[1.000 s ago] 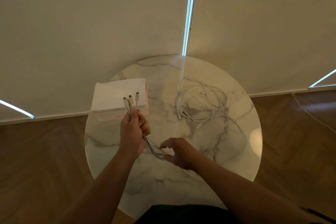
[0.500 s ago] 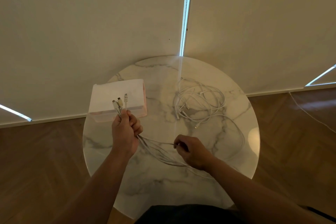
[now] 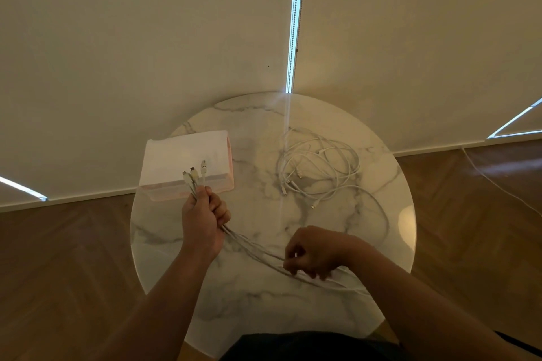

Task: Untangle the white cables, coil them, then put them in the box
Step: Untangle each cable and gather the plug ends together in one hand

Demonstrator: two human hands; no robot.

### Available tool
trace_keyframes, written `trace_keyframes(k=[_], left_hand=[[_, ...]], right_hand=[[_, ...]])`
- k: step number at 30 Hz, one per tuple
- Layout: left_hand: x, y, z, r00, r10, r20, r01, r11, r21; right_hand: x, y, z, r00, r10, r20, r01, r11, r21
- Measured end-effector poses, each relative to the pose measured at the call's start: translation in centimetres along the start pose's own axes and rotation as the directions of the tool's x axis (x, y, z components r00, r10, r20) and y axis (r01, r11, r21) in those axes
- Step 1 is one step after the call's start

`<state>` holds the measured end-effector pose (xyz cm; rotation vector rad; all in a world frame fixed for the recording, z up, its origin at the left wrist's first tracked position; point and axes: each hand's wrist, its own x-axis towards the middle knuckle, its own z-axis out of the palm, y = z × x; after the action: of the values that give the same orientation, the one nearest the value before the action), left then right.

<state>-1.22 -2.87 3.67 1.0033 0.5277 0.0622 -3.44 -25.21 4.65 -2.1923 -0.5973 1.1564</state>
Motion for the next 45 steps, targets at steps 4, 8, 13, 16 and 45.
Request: trace_keyframes(k=[4,8,13,16,45], left_hand=[[0.7,0.7,-0.7,1.000,0.017,-0.023,-0.017,1.000,0.004],[0.7,0.4,-0.6,1.000,0.011,-0.014,-0.011,0.999,0.040],[0.2,-0.3,0.0,1.000,-0.002,0.018,0.001,0.999,0.050],[-0.1,-0.4,0.2,0.999,-0.006,0.041,0.004,0.999,0.047],[0.1,-1.1,0.2,0.997,-0.061,-0.038,0.067,0.983,0.169]], right_hand=[[0.0,0.3,-0.9,0.965,-0.132,-0.226,0.157,0.983,0.099],[-0.9,1.5,-1.6,0.992,-0.027,-0.125,0.046,0.988,0.150],[-0.5,1.8,-0.4,0.996,0.055,0.069,-0.071,0.965,0.254],[-0.2,1.2,0.2,0.997,0.038,0.071,-0.061,0.936,0.348],[2.1,-0.6,1.4,0.961,-0.080,-0.264,0.140,0.967,0.215]])
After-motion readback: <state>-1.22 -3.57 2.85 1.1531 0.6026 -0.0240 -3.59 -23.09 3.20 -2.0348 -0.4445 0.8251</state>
